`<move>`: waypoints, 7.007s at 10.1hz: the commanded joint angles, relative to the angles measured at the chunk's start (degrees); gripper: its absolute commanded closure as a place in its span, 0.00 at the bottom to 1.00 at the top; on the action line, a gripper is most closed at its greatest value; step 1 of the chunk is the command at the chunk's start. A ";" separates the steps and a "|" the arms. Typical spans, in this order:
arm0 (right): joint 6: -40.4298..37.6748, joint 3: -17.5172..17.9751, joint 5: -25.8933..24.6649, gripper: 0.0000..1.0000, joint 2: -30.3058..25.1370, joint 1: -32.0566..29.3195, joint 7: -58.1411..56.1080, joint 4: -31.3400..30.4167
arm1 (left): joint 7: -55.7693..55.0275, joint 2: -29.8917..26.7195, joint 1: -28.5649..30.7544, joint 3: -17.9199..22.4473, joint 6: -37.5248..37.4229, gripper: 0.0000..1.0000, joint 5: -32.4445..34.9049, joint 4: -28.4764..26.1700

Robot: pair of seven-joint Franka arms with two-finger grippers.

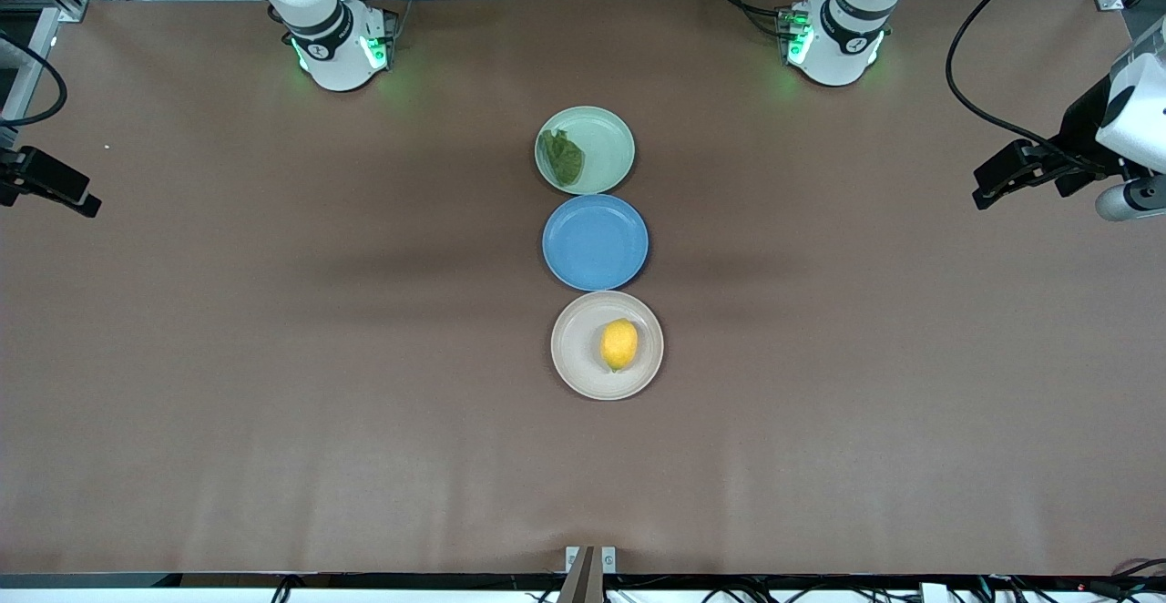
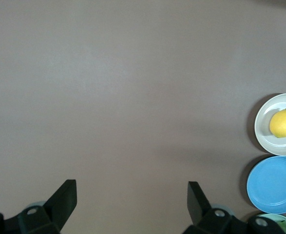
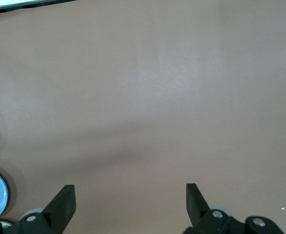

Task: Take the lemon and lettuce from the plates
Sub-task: 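Reach the left gripper down toward the lemon on the cream plate, then close the left gripper on the lemon while the right gripper reaches the lettuce, then lift the lemon off the plate with the left gripper and carry it aside, then lower the lemon onto the table while the right gripper grasps the lettuce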

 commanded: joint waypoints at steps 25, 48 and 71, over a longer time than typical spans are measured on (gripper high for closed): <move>23.22 26.36 1.21 0.00 0.29 -0.15 41.72 -21.86 | -35.47 43.53 -32.93 3.20 59.68 0.00 5.51 0.47; 50.06 45.99 -32.10 0.00 25.42 18.58 95.99 -40.26 | -24.83 26.51 -25.51 4.63 42.85 1.00 2.55 -0.05; 51.39 47.92 -46.08 0.87 32.11 18.84 110.06 -40.53 | 19.37 30.43 -4.04 4.54 55.63 1.00 -4.07 -26.16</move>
